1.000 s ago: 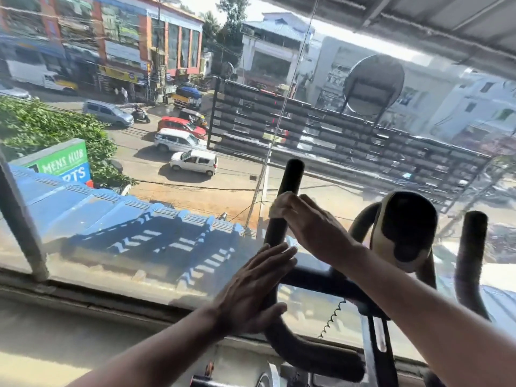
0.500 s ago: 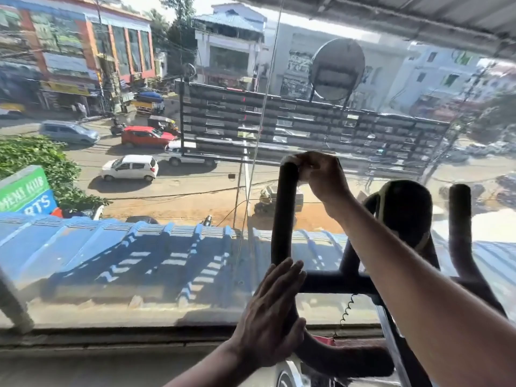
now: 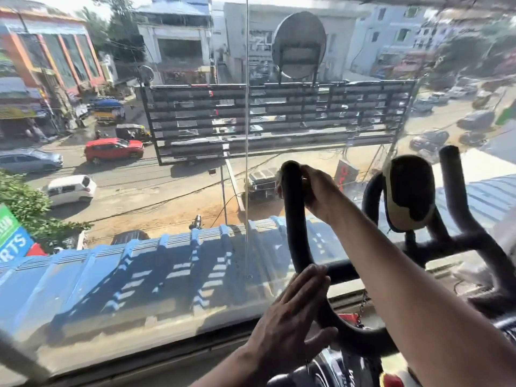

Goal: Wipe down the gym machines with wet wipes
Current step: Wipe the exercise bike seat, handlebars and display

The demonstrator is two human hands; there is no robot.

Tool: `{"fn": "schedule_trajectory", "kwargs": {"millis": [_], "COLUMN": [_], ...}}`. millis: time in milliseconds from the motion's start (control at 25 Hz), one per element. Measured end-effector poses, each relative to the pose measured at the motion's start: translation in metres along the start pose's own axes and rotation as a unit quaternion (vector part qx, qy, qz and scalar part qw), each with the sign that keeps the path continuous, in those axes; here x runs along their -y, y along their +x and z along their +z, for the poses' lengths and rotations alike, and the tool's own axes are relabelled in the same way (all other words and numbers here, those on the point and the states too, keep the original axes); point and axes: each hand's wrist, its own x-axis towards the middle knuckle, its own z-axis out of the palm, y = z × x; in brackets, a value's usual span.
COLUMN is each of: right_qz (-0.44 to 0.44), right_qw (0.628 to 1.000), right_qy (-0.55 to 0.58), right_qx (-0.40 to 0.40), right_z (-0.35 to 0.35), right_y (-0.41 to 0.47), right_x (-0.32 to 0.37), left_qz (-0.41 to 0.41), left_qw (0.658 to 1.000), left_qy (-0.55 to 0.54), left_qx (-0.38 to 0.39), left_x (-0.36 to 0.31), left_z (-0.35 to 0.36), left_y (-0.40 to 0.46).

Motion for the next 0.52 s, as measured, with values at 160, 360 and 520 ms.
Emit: {"fn": "schedule_trajectory", "kwargs": {"millis": [160,360,520], "right_qz": [0.040,0.009,0.053], "right_qw": [0.999,1.000,0.997], "right_qy": [0.005,0.018,0.008], "right_qx": [-0.017,0.021,0.058], "right_z": [-0.002,0.025,0.012], "right_y": [-0.010,-0.010,-0.038], "right_x": [-0.004,0.032,-0.010], "left_qz": [0.060,0.093,0.151], "left_qw": [0.997,0.990,0.973], "left_qy": [0.010,0.007,0.058], "left_qx": [0.041,0.105,0.165], "left_x": [0.014,0.030,0.051], "left_z": [-0.013,-0.021,-0.034], "left_y": [-0.004,-0.008,-0.001]}}
